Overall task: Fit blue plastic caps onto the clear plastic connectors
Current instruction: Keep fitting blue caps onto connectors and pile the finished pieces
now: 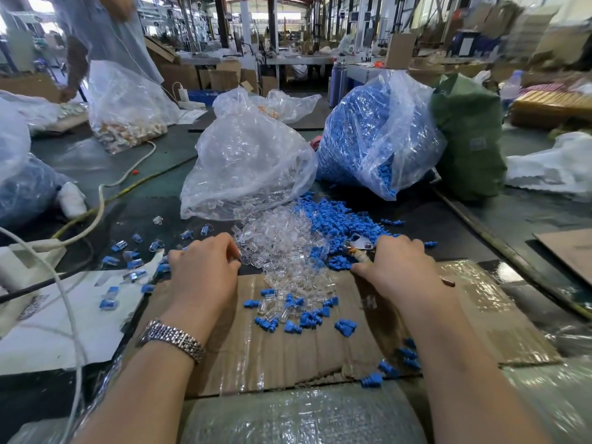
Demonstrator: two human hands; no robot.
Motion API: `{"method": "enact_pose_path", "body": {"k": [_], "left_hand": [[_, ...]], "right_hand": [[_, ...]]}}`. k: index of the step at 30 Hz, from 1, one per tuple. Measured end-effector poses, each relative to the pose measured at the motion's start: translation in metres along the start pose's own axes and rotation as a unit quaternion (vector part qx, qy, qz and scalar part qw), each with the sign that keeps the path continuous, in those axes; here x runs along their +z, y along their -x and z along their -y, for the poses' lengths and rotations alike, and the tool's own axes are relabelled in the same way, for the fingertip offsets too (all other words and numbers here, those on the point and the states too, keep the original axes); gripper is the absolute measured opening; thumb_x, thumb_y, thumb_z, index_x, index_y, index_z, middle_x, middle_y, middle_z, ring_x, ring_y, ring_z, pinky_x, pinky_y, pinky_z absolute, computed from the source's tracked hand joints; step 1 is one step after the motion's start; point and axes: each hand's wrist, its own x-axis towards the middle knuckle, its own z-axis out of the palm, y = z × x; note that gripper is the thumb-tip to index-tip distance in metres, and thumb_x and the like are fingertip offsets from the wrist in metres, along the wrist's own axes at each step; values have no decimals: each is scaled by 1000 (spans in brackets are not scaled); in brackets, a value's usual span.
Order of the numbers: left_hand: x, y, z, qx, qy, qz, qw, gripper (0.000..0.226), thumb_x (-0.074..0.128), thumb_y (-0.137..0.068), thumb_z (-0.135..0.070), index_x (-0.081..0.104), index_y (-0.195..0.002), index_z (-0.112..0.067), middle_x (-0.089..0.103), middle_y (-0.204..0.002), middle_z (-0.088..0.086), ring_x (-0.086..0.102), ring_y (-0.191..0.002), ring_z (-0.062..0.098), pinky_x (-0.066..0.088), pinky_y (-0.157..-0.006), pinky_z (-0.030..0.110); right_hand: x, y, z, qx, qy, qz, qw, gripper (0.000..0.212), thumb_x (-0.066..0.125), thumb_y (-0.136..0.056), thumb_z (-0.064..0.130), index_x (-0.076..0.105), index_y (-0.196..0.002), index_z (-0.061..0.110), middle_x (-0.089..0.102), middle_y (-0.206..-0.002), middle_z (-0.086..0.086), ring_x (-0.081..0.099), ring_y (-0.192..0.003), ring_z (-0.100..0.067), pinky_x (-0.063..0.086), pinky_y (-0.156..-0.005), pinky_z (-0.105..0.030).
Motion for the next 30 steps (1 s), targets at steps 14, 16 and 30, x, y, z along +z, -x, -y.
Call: {"method": "enact_pose_path", "body": {"k": [14, 16, 30], "left_hand": [[-5, -3, -6, -92, 517, 128, 841, 6, 80, -82, -18, 81, -87, -21, 78, -87, 4, 74, -82, 15, 56, -73, 26], [-5, -4, -6, -113, 569, 162, 798, 15, 83, -73, -21, 81, -88, -18, 78, -90, 7, 72, -82, 15, 55, -73, 27], [-9, 1, -15, -138, 708, 316, 616, 24, 71, -83, -10, 78, -105, -2, 75, -95, 13, 72, -77, 15, 59, -63, 21]], "right_hand": [[11, -1, 26, -182, 28, -68, 981, 18, 63, -96, 43, 73, -108, 32, 42, -98, 4, 41, -116, -24, 35, -94, -46], [14, -3, 28, -185, 35, -68, 980, 18, 60, -99, 36, 73, -110, 28, 42, -99, 2, 41, -116, -25, 37, -96, -46], [-6, 21, 32, -261, -453, -13, 852, 5, 69, -95, 25, 74, -94, 22, 72, -79, 3, 67, -72, -6, 57, -73, -25]]}}
